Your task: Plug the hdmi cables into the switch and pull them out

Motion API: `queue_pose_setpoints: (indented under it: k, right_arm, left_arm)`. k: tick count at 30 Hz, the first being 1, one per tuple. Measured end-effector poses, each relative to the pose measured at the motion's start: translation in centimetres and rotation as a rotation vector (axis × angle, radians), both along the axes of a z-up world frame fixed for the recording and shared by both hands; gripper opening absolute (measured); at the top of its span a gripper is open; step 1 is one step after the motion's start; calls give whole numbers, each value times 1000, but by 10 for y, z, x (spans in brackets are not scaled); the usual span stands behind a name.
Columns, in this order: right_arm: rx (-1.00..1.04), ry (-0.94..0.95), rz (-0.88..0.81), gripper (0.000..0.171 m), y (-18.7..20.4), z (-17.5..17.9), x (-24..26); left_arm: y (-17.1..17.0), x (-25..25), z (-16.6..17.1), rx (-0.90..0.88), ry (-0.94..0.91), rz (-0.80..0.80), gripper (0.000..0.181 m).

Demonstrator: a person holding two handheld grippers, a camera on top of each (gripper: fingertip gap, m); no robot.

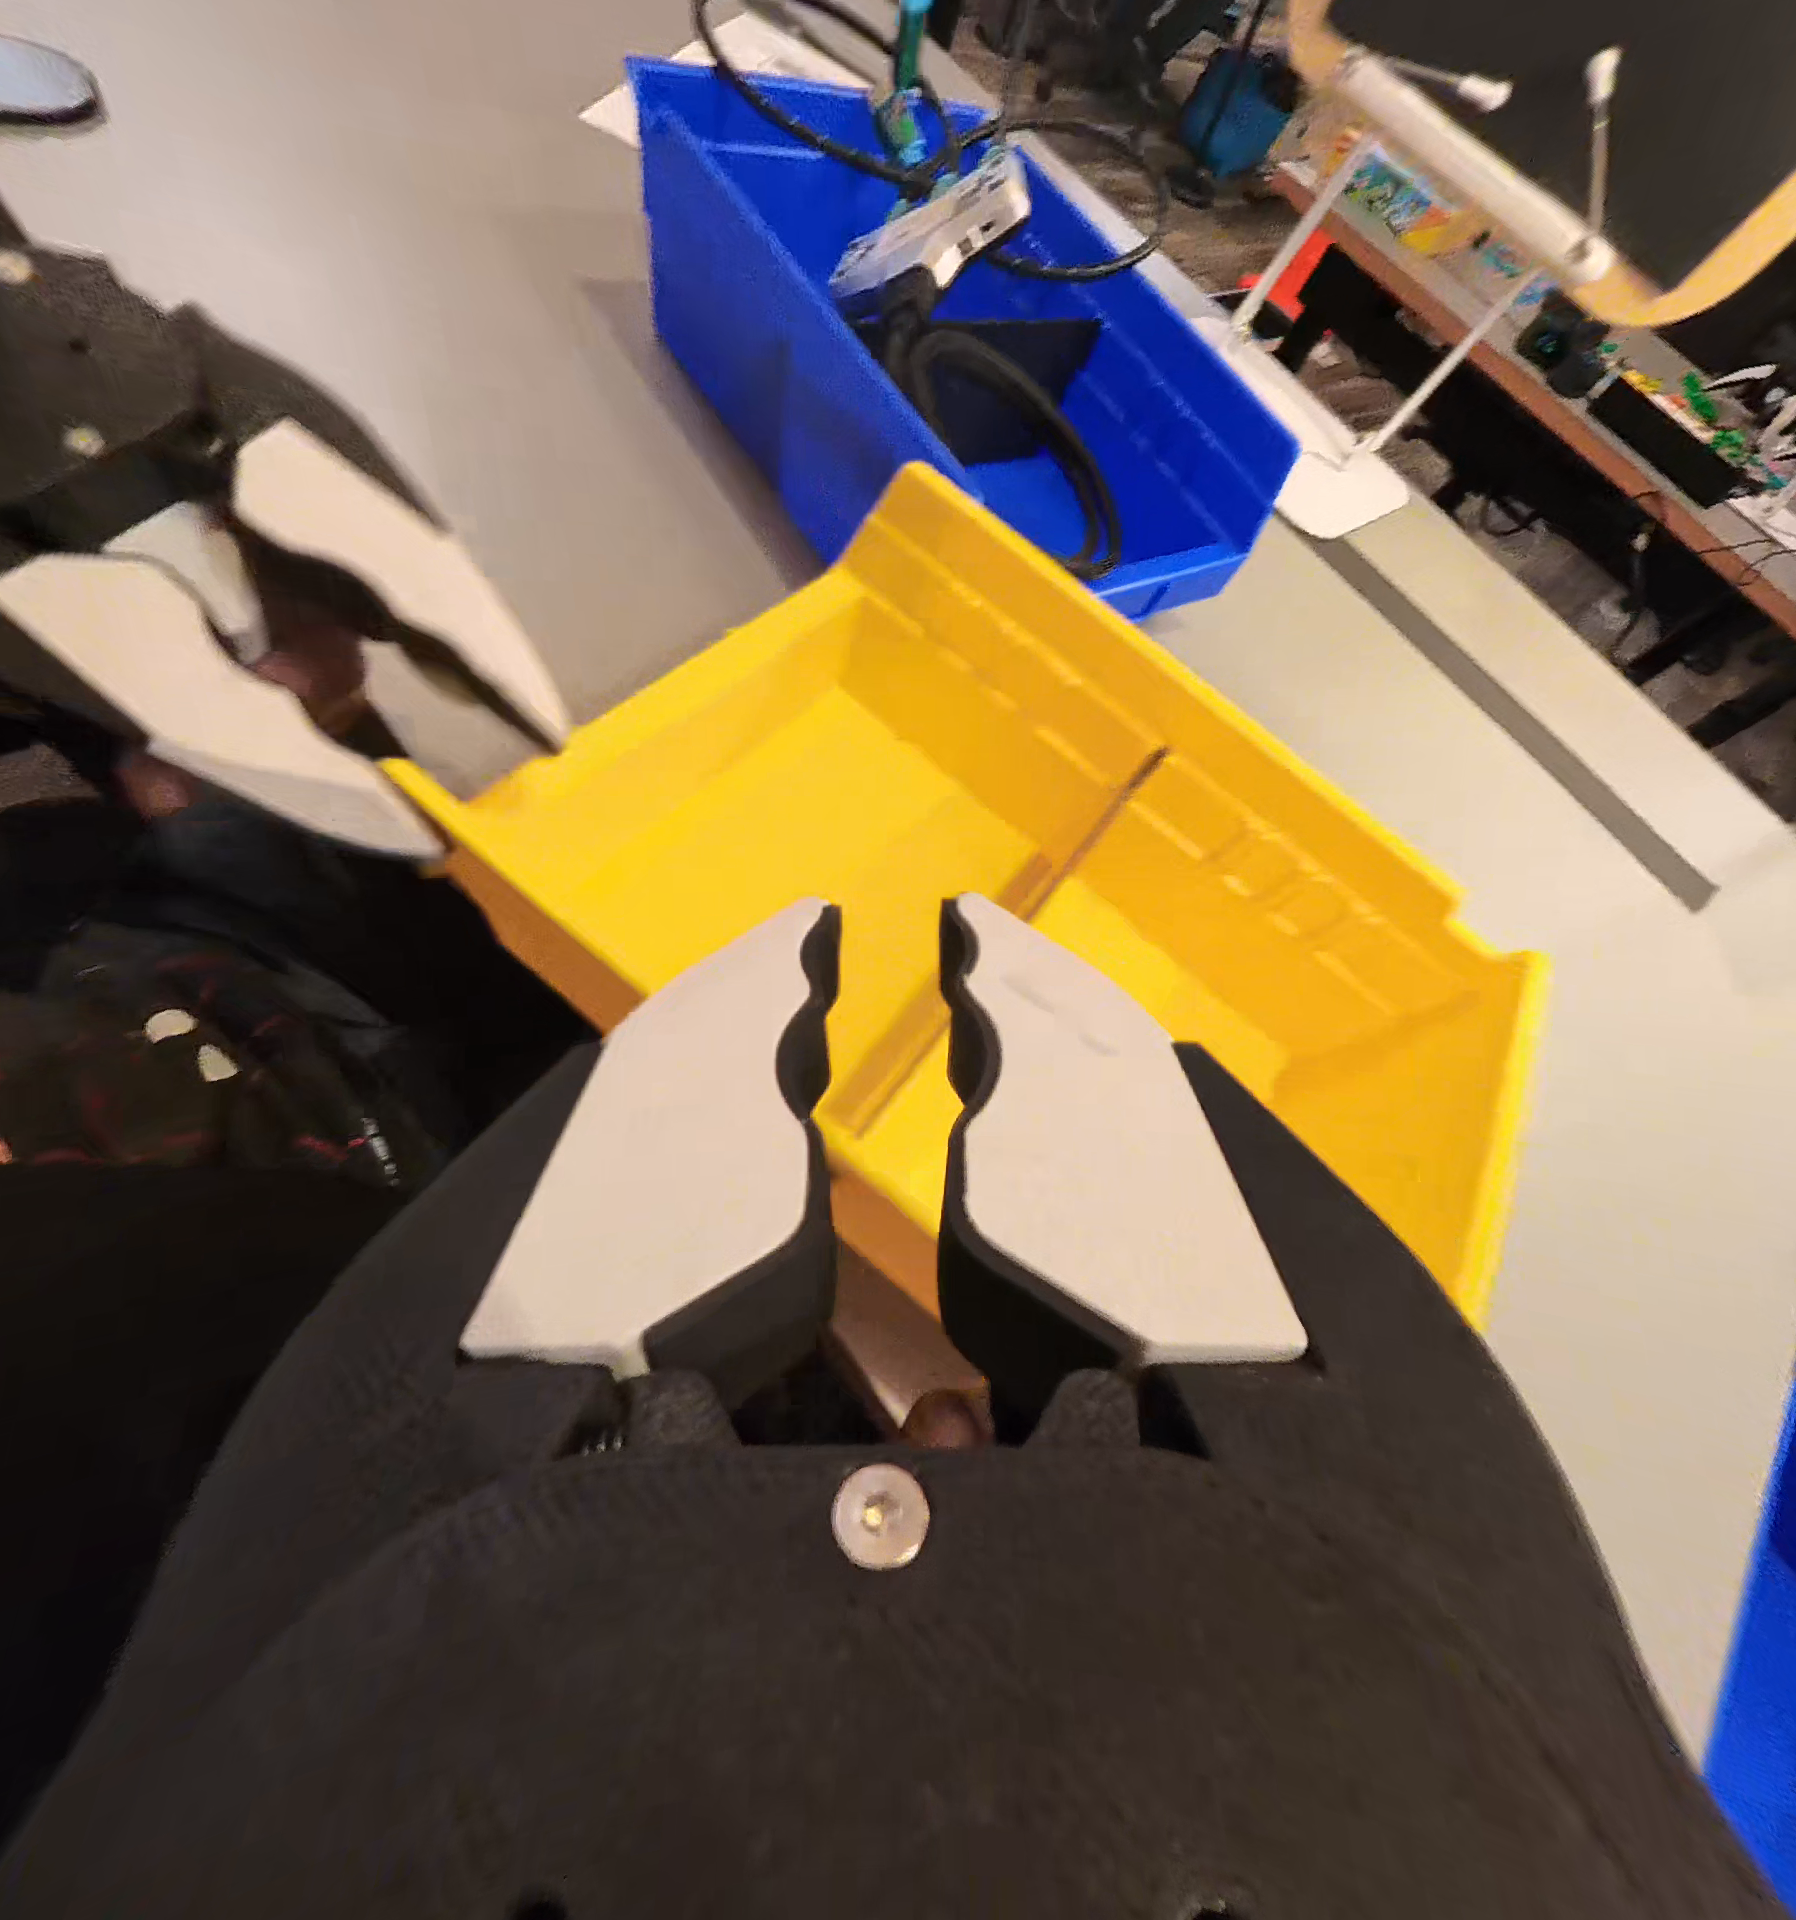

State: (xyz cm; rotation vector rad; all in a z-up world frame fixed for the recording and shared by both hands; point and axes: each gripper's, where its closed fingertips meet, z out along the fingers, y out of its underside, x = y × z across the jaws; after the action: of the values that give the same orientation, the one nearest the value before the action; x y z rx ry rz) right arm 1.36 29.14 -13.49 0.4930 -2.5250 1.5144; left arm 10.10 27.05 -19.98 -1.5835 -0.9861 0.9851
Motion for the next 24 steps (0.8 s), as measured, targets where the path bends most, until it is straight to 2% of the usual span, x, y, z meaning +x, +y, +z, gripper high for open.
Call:
queue_pose_setpoints:
  k: [4,8,10,12,18,22,24]
  right_arm:
    - [-21,-65,67,21,5,-23,40]
    - [-59,-96,63,11,-7,-39,56]
    - [-76,-73,31,2,-13,-43,48]
    - [-80,-68,26,0,-12,-43,42]
    - [-88,22,-14,0,-8,-45,-2]
    - [-61,53,-119,0,1,-45,-43]
    - [-82,51,-122,1,9,-37,-40]
  left_arm:
    - [-9,12,29,110,140,43,38]
    - [-29,36,42,272,206,51,38]
    - [-39,43,41,305,215,69,37]
    - [-47,49,37,309,204,92,37]
    - [-77,57,36,291,181,194,37]
    - [-107,55,45,259,146,282,41]
    - [-124,50,51,213,120,332,46]
